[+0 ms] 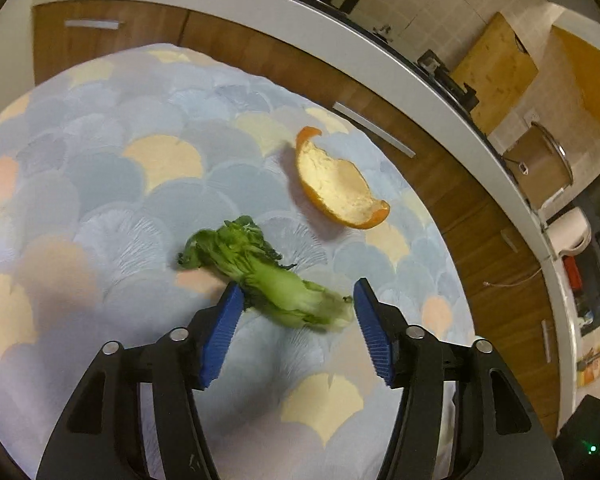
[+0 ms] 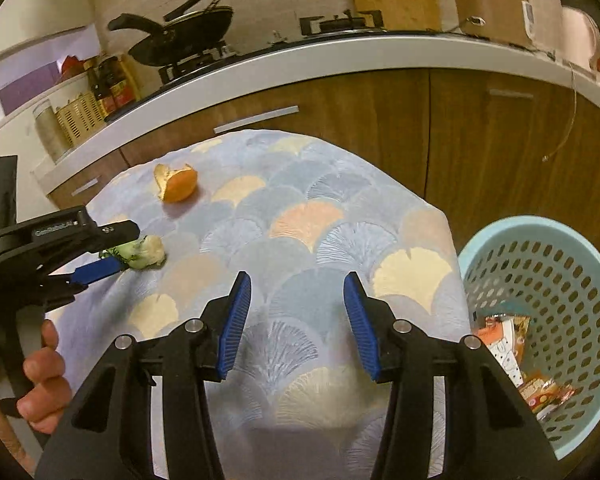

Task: Collect trash
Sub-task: 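Move both tools back to the broccoli and last orange peel, then grasp the broccoli stalk with the left tool while the right tool grasps the orange peel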

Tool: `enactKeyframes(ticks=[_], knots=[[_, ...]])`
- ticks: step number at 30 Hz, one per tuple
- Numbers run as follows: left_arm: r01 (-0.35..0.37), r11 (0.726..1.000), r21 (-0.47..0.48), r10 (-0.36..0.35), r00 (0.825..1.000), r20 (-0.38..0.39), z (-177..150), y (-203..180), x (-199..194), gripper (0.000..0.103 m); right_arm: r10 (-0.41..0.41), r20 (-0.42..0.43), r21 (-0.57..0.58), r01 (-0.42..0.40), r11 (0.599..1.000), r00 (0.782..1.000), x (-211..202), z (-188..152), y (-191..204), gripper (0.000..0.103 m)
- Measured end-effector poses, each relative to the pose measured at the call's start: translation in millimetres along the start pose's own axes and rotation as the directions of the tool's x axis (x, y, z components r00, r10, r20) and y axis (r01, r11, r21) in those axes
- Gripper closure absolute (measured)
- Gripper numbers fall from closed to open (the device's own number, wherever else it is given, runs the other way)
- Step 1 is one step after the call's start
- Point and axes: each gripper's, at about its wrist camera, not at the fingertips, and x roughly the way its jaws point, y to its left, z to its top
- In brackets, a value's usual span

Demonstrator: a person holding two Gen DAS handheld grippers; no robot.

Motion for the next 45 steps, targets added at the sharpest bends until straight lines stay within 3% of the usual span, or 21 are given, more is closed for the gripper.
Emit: enactKeyframes(ticks=[7,12,14,17,24,29,32,37,44,45], knots=[[-0.057,0.997,0.053,0.057,0.998,0.008,12.8,-8.0,17.2,0.047,-0.012,-0.015,-0.010,0.012,1.000,1.000,2.0,-1.7,1.2,0.058],[-0.123,0.985,0.122,0.121,0.992,0.019,7.6,-10.6,15.4,0.066,-0.016,-0.027,-0.037,0.015,0.999,1.000,4.1,-0.9,7.2,0.058],[-0.143,0.981,0.131,0.143,0.990,0.012,9.8,-5.5,13.7,0.081,-0.014,-0.034,-0.069,0.012,0.998,0.999,5.7,1.5,14.8,0.058],[-0.108,0.989,0.102,0.110,0.994,-0.009,14.1,6.6,6.6,0.085,0.021,-0.047,-0.109,-0.026,0.994,0.999,7.5,10.9,31.5,0.058],[-0.092,0.984,0.150,0.088,0.996,0.032,22.1,32.6,-24.1,0.086,0.146,-0.181,-0.186,-0.179,0.966,0.973,41.3,43.1,90.7,0.058],[-0.038,0.991,0.128,0.034,0.999,0.038,29.9,58.8,-24.3,0.086,0.110,-0.145,-0.247,-0.143,0.958,0.983,76.6,56.8,122.8,0.056],[-0.015,0.992,0.125,0.009,0.999,0.046,31.6,64.8,-21.8,0.086,0.071,-0.130,-0.278,-0.105,0.955,0.989,99.1,61.0,132.1,0.044],[-0.003,0.992,0.123,-0.004,0.998,0.057,28.3,68.1,-16.0,0.085,0.023,-0.149,-0.322,-0.070,0.944,0.989,127.0,66.1,141.5,0.044],[-0.015,0.990,0.144,0.004,0.997,0.076,26.0,64.6,-18.1,0.085,0.037,-0.167,-0.266,-0.081,0.960,0.985,143.0,80.5,135.3,0.044],[-0.017,0.989,0.146,0.006,0.997,0.077,26.0,64.5,-18.0,0.085,0.034,-0.164,-0.271,-0.078,0.959,0.986,141.7,79.7,135.1,0.049]])
